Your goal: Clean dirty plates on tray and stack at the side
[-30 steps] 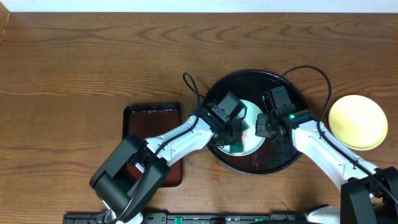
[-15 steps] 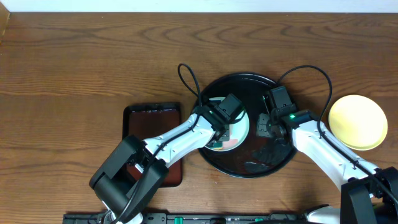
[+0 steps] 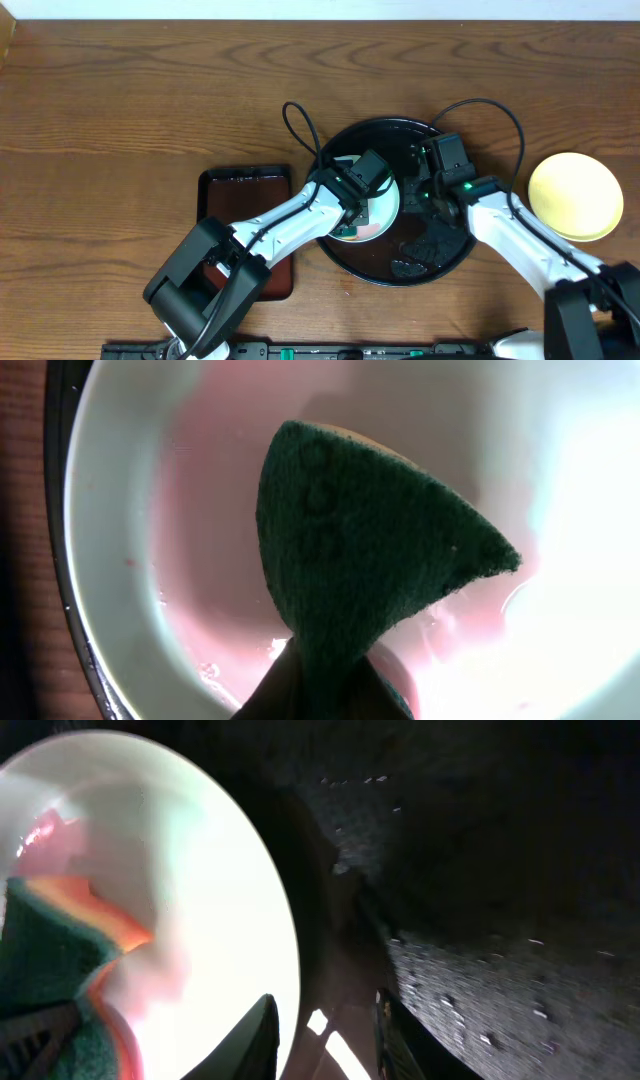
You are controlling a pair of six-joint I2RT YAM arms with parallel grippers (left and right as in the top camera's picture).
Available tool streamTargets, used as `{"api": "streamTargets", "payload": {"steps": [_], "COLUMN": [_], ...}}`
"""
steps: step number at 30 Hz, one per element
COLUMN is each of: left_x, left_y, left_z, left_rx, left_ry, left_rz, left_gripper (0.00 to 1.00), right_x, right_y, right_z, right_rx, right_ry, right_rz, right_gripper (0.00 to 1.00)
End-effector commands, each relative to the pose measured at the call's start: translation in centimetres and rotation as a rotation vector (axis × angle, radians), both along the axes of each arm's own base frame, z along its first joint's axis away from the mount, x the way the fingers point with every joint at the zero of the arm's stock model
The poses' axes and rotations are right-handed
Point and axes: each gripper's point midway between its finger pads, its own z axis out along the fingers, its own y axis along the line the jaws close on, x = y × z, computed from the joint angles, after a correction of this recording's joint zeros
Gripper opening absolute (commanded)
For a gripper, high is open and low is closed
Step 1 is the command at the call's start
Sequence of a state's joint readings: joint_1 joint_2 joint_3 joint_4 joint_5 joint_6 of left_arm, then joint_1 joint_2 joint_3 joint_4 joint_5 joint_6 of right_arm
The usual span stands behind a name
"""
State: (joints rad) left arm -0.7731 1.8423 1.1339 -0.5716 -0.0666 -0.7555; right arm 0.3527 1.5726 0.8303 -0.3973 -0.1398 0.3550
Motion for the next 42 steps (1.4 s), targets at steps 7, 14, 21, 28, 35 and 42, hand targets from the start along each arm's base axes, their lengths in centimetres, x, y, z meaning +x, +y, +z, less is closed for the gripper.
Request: {"api": "streamTargets", "payload": {"steps": [7, 14, 21, 28, 35, 42], "left_x": [-0.6, 0.9, 3.3, 4.0, 3.2, 1.4], "left_y": [-0.9, 1.4, 4.9, 4.9, 2.7, 7.0], "left_z": [-0.8, -0.6, 1.0, 3.8, 9.8, 14.6], "left_rx": [-0.064, 0.090, 0.301, 0.277, 0.002, -0.073], "left_ry": [0.058, -0.040, -0.191, -0.267, -0.305, -0.294], "left_rz": [0.021, -0.056, -0.056, -0.030, -0.024, 0.050], "left_gripper": [0.08, 0.08, 0.08, 0.08, 0.09, 0.09], "right_x": [-0.5, -1.2, -2.1, -2.3, -1.6, -0.2], "right_y": [1.3, -4.0, -5.9, -6.0, -5.1, -4.2], "right_z": [-3.7, -4.8, -4.9, -4.9, -2.7, 3.9], "right_rx": [0.023, -0.241, -0.345, -0.350, -0.295, -0.243], "right_ry": [0.096, 0.124, 0.146, 0.153, 0.089, -0.129], "right_rz": [0.051, -0.099, -0.119, -0.107, -0.087, 0.022], "right_gripper": [0.01, 0.01, 0.01, 0.01, 0.01, 0.01]}}
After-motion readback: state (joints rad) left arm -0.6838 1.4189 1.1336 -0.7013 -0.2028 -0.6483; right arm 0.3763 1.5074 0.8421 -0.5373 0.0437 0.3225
